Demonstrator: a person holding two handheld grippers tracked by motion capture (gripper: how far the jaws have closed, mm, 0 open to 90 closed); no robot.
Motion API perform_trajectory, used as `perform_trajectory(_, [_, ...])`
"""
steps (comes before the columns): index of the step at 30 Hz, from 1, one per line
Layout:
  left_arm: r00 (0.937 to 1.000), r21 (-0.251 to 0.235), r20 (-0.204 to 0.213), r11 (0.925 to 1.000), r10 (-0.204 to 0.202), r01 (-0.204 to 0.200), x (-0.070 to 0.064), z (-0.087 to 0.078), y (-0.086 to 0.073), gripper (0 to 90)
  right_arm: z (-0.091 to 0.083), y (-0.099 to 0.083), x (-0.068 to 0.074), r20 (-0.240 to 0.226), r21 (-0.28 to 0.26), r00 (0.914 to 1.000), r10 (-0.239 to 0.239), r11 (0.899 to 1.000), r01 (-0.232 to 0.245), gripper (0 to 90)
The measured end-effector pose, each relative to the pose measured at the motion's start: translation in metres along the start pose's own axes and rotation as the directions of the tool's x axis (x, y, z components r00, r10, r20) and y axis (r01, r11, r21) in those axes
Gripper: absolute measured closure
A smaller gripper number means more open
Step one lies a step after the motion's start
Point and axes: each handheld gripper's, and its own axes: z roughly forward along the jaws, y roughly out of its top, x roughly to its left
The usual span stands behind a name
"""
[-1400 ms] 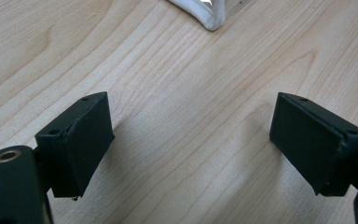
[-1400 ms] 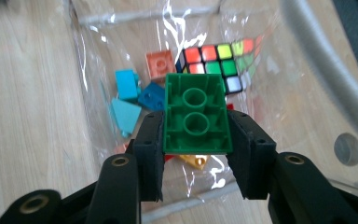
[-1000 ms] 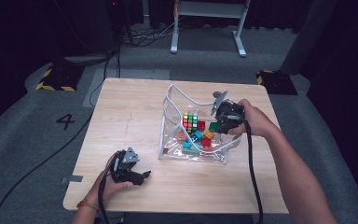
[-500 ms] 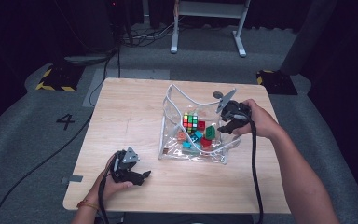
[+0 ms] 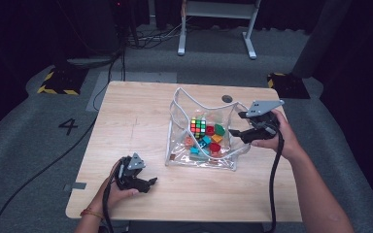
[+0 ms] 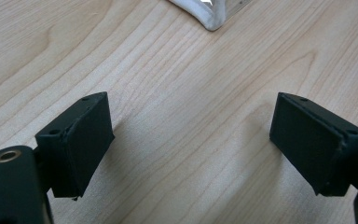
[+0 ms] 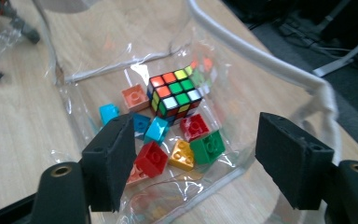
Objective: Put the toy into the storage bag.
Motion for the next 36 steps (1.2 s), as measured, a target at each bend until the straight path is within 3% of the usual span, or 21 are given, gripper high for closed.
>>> perform_trajectory(6, [1.0, 0.001, -0.001, 1.0, 0.0, 0.0, 0.0, 0.0, 0.0, 13.3, -0.02, -0.007, 0.004, 0.023, -0.063, 0.9994, 0.026, 0.998, -0.025, 25.5])
perform_trajectory(14, [1.0, 0.001, -0.002, 1.0, 0.001, -0.001, 0.0, 0.0, 0.0, 13.3, -0.047, -0.019, 0.017, 0.039, -0.154, 0.9974, 0.061, 0.987, -0.054, 25.1])
perform_trajectory(19, [1.0, 0.001, -0.001, 1.0, -0.001, 0.001, 0.0, 0.0, 0.0, 13.3, -0.058, -0.032, 0.02, 0.069, -0.154, 0.9947, 0.076, 0.986, -0.065, 25.1])
perform_trajectory(26, [1.0, 0.001, -0.007, 1.0, -0.001, 0.001, 0.0, 0.0, 0.0, 13.3, -0.07, -0.053, 0.024, 0.066, -0.186, 0.9925, 0.103, 0.979, -0.089, 25.1])
perform_trajectory(36, [1.0, 0.001, -0.006, 1.0, -0.001, 0.001, 0.0, 0.0, 0.0, 13.2, -0.063, -0.082, 0.03, 0.085, -0.157, 0.9877, 0.131, 0.981, -0.117, 25.6])
